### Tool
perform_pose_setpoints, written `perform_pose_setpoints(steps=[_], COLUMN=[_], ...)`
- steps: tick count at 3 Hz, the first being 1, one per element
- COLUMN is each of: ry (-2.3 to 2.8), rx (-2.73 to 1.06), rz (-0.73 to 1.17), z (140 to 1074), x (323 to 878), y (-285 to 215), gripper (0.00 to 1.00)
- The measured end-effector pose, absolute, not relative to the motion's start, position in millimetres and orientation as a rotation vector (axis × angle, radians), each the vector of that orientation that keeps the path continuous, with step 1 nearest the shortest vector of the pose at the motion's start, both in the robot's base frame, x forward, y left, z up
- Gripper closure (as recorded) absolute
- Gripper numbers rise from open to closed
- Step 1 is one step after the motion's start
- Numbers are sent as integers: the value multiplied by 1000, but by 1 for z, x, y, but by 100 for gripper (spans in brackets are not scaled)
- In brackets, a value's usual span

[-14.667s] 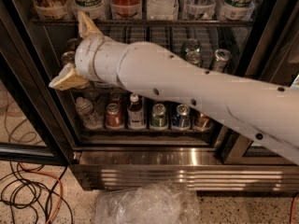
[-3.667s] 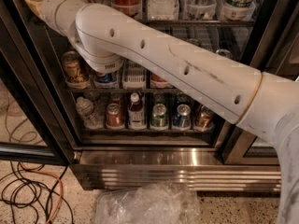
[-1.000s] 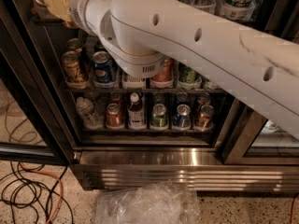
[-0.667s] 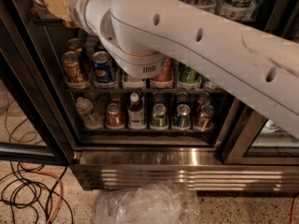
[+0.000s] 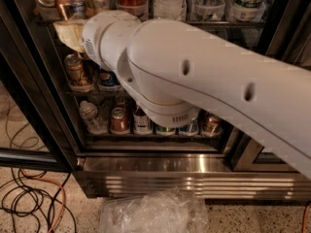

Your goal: Pick orange can from top shelf of fridge

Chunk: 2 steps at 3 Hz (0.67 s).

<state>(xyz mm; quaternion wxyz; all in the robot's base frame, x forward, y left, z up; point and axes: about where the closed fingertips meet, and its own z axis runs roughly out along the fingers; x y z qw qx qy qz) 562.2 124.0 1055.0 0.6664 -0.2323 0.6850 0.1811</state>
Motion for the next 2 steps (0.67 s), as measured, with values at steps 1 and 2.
perform_pose_setpoints(steps=[1,2], ry=[1572,1577], rx=[-520,-484], rz=[445,422], z=[1060,1066], x=[512,508], y=[114,91], gripper=[100,100])
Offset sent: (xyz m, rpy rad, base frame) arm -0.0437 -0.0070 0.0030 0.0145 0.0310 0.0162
